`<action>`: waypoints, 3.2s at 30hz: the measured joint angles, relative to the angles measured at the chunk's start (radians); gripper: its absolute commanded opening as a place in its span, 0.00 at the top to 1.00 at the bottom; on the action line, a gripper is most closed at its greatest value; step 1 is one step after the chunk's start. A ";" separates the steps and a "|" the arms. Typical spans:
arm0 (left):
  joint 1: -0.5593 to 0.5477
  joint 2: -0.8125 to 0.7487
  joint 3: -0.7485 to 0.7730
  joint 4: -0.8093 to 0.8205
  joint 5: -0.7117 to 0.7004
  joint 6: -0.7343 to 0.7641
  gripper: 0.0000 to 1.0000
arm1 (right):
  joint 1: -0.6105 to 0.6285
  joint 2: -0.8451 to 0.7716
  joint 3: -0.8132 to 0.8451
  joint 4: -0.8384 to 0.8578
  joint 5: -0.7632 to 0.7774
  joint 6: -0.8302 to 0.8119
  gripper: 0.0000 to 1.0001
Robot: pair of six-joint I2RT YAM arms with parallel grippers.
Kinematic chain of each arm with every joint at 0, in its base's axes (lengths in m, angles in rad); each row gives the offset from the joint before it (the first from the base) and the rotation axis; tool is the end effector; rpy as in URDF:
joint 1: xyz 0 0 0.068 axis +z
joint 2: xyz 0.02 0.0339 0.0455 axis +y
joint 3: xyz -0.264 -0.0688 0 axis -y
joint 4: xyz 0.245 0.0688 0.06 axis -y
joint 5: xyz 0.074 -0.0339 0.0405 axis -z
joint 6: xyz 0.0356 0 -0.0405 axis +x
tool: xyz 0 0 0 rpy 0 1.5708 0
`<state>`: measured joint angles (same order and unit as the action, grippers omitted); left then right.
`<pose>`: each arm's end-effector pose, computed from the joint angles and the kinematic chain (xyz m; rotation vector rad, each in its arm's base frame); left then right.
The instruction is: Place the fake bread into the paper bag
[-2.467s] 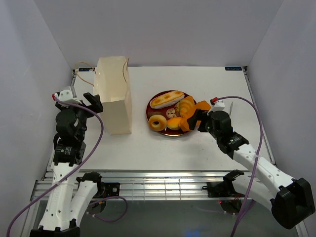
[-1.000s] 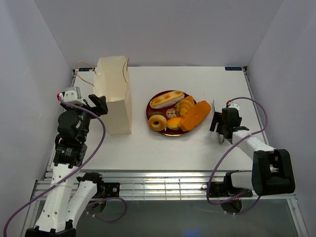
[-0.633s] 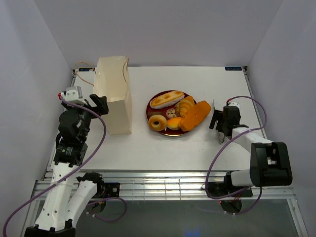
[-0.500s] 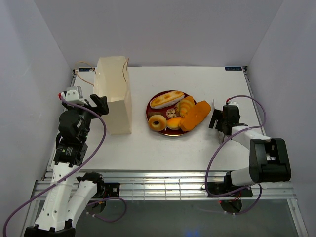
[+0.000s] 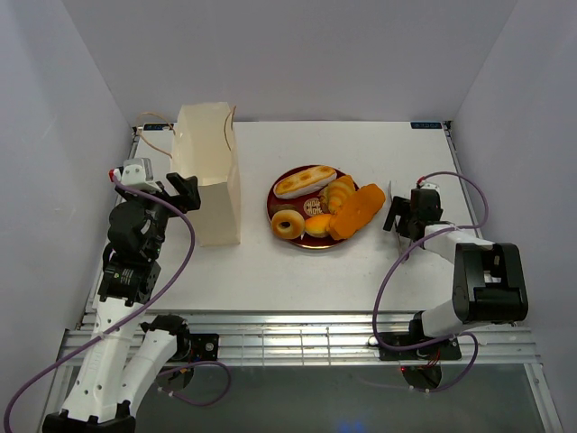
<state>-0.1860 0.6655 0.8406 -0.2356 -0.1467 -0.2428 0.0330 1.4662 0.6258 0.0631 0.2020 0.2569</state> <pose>0.1505 -0.0230 0.3717 -0.1591 1.6270 -0.2095 0.2783 0.0020 0.1572 0.3583 2.3024 -0.0926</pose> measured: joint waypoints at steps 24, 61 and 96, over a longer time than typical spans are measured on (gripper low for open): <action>-0.002 0.000 0.000 0.000 0.000 0.003 0.02 | 0.000 0.048 0.055 -0.039 0.005 -0.008 0.21; -0.014 -0.023 -0.008 0.000 -0.022 0.010 0.02 | 0.015 -0.024 0.108 -0.227 0.031 -0.028 0.33; -0.016 -0.037 -0.017 0.001 -0.047 0.010 0.02 | 0.048 -0.387 0.174 -0.443 -0.081 -0.031 0.35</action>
<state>-0.2016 0.6281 0.8234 -0.2348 -0.1932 -0.2329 0.0807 1.0790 0.7994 -0.3794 0.1211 0.2264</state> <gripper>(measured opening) 0.979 0.663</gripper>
